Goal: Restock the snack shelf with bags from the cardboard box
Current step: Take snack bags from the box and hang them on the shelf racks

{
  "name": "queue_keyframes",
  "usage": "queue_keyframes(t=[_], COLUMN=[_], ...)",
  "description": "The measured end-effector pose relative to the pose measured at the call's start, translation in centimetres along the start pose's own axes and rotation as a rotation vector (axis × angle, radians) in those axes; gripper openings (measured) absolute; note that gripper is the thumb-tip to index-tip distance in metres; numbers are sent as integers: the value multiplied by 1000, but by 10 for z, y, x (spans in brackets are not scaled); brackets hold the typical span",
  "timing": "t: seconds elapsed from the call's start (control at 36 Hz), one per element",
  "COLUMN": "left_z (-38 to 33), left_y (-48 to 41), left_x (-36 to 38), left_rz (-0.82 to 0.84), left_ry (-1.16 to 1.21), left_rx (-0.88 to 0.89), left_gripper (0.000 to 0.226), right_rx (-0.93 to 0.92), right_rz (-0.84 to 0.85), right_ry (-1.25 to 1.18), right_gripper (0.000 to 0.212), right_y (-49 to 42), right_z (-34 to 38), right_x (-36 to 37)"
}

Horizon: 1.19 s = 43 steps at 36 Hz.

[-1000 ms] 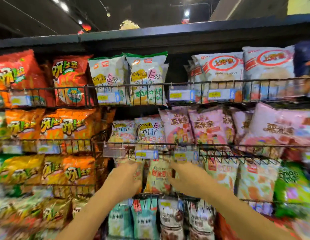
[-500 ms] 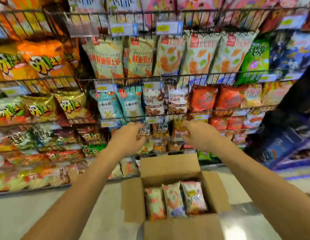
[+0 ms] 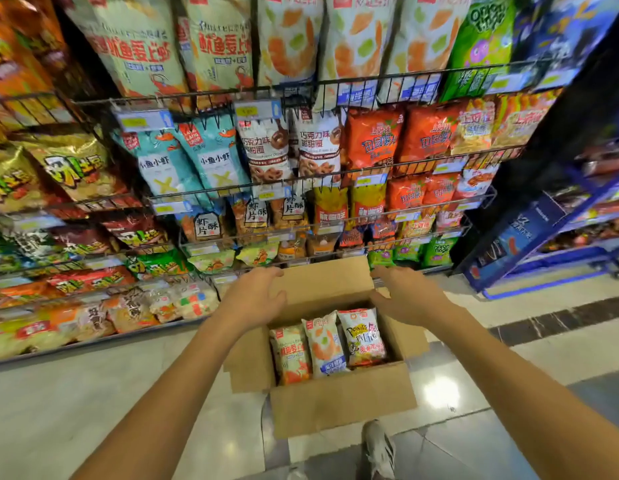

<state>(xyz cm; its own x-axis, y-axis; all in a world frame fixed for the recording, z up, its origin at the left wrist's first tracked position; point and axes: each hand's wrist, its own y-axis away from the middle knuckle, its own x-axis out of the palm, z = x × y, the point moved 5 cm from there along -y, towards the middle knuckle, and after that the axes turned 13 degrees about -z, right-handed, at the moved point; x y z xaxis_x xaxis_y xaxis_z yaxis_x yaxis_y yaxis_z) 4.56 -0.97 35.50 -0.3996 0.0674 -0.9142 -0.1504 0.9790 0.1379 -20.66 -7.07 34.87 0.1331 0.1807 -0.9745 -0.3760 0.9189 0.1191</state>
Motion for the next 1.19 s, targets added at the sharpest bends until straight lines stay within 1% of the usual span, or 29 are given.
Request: queue_keyframes(t=[0.14,0.28,0.33,0.42,0.47,0.53,0.67,0.75,0.86,0.92,1.0,1.06,1.08,1.14,1.17,1.19], left_z=[-18,-26,-26,-17,-8,6,45,76,120,137,159,167,170,175,178,180], left_y=[-19,-40,-50,-56,-59,-59,-74,-88,-111,-121,-133,-141,-145,-152,-154,-156], left_x=[39,103,134,184,217,252,334,394,473,511,563,591,604,628,640,650], left_rz=[32,65,75,112,160,195,197,190,169,179,169,164,156,161,162,168], left_ry=[56,133,202,288,354,404,468,517,542,570,628,679,708,774,792,808], left_rx=[-65,-216,-281,-394,-484,-588,-734,-806,-835,-864,-933,-971,-982,-1009,-1019,-1026], left_gripper=[49,46,45,41,49,49,49,53,55,54,57,54,52,52,58,64], right_rx=[13,77,98,158,215,282,399,461,570,572,621,684,709,751,771,793], right_rz=[21,79,118,187,236,297,377,365,334,314,287,283,270,227,193,169], right_ry=[-51,-123,-146,-181,-233,-293,-362,-389,-460,-445,-444,-501,-523,-543,-543,-558], right_gripper=[39,41,39,38,37,37,42,43,48,51,43,42,44,58,66,69], right_y=[-9,-28,-40,-52,-58,-62,-80,-99,-121,-133,-151,-158,-161,-164,-166,-167], right_z=[-43,-93,-111,-136,-148,-160,-186,-202,-222,-233,-249,-255,-258,-265,-269,-270], right_x=[24,59,82,125,157,194,299,371,456,500,558,587,599,620,627,630])
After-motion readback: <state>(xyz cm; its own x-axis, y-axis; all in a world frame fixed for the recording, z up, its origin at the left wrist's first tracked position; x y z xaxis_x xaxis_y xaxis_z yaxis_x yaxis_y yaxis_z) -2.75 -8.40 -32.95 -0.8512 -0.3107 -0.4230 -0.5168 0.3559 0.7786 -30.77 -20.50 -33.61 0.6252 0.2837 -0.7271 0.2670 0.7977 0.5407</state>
